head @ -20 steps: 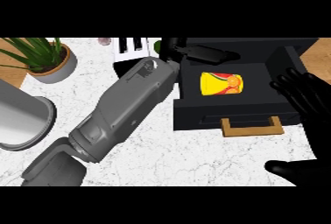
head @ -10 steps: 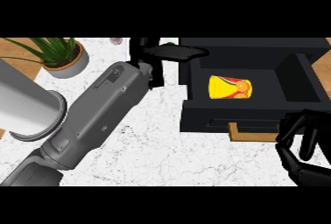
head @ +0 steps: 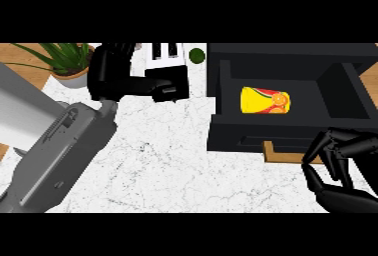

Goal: Pick up the cup, place it into the drawer and close the drawer

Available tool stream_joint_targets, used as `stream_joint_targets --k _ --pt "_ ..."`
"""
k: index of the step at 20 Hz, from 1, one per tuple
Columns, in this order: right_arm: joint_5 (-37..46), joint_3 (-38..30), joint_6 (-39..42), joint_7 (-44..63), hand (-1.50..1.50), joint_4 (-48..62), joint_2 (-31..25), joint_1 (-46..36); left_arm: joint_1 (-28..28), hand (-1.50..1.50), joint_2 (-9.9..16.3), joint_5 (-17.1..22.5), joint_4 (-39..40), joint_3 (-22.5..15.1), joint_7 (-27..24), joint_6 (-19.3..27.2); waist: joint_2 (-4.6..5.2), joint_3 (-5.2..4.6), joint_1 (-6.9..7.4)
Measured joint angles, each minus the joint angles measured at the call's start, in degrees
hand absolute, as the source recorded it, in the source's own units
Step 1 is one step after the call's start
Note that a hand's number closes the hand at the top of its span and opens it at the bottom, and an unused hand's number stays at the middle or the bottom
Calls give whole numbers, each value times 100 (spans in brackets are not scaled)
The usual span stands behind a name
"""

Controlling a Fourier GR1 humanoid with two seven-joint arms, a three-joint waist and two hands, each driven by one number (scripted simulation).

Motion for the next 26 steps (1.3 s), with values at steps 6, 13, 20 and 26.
stream_joint_targets --k 6,13,20,26 --pt "1175 466 -72 -494 150 530 -59 -99 1236 -150 530 81 -1046 203 -5 -307 27 0 -8" --pt "3015 1225 -393 -1269 150 1273 -404 -297 2164 -150 961 226 -1515 520 -128 -880 47 1 -15" --pt "4099 1549 -1063 -1825 -150 2924 -120 -937 3003 -150 1221 275 -1801 990 -240 -1527 57 1 -66" --pt "4743 1639 -1479 -2137 -150 4429 125 -1558 3394 -150 1230 241 -1830 1347 -276 -1970 61 1 -94"
